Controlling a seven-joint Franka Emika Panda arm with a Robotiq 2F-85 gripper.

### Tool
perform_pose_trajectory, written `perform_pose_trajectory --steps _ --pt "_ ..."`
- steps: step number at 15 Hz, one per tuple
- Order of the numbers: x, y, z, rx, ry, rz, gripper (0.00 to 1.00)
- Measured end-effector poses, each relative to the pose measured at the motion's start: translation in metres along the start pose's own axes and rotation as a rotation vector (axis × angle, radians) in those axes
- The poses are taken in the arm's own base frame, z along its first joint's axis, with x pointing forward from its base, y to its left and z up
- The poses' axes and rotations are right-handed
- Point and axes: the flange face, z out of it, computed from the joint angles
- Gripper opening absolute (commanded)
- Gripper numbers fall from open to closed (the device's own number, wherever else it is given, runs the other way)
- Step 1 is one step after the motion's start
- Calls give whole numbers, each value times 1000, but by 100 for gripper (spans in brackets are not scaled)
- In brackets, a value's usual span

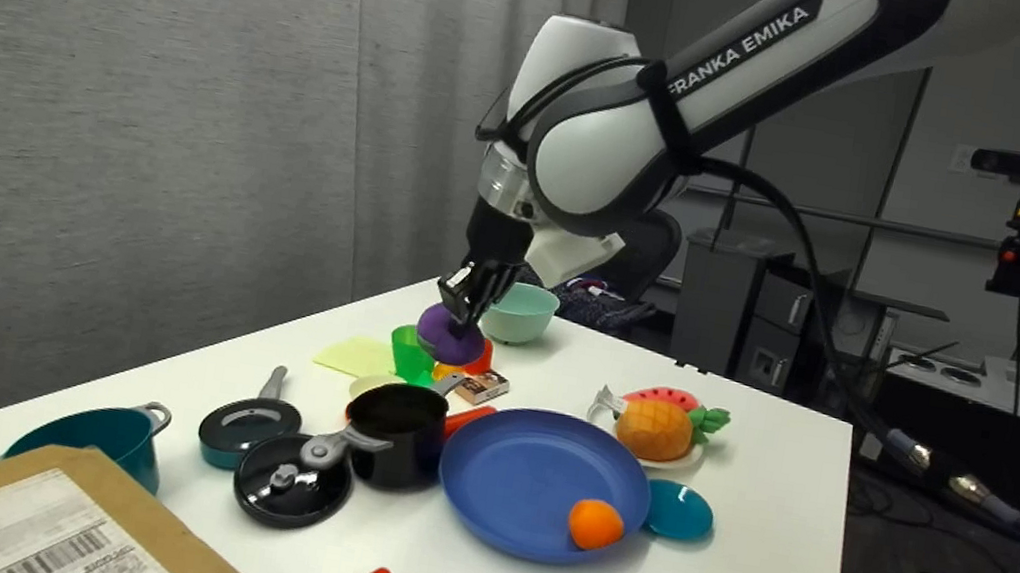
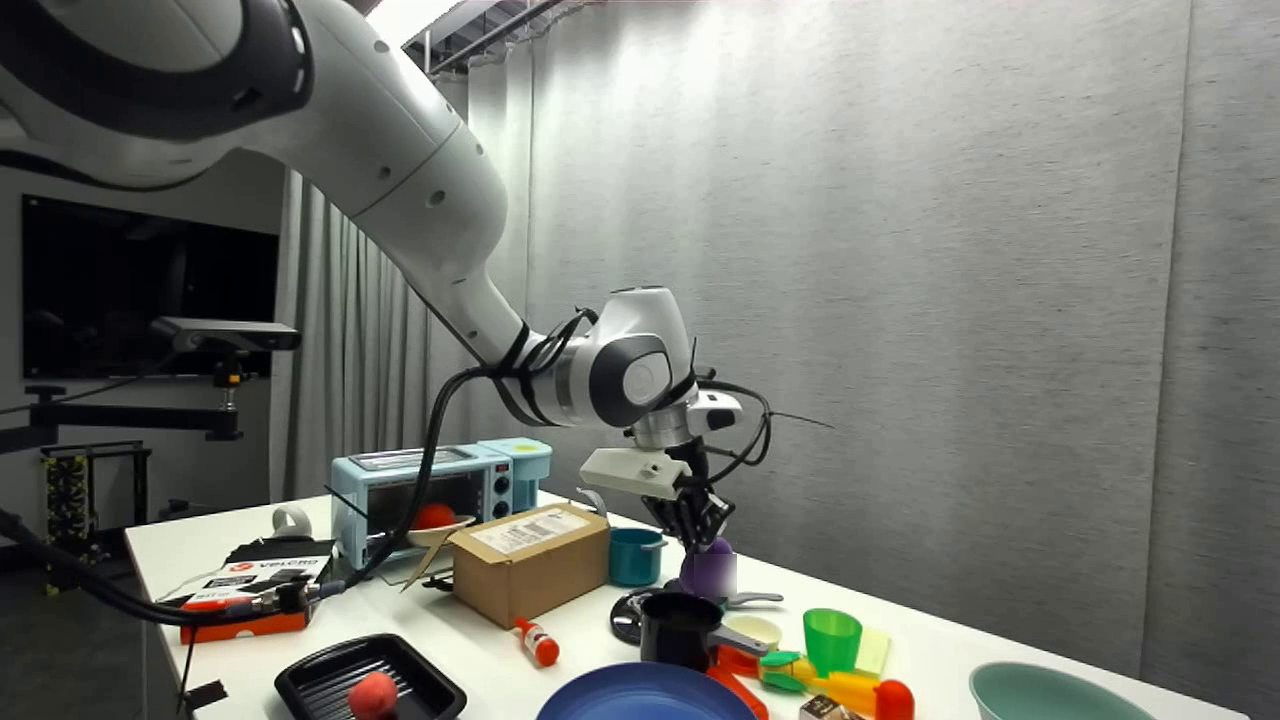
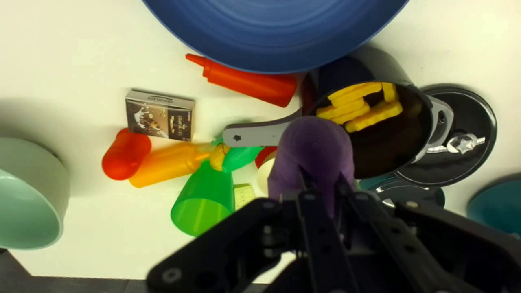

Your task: Put the pineapple and watermelon plushies on the white plate, then the purple plushie in the black pot and the orange plushie on the table

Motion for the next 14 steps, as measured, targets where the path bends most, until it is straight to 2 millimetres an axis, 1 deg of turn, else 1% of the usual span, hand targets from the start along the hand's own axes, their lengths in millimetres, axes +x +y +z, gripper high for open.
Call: perform_pose_trajectory --steps 3,4,5,6,7,10,12,13,14 --pt "4 -24 34 16 -27 -22 3" --pt "6 -31 44 19 -32 -28 28" --pt "8 -39 53 22 -34 -36 37" --pt "11 -46 60 25 -36 -42 42" --pt "13 -50 66 26 -40 -47 51" --pt "12 -51 72 24 -64 -56 73" --pt "6 -45 71 22 -99 -67 88" --pt "-1 -42 70 34 -134 -72 97" --pt "-10 -40 66 64 -178 -83 100"
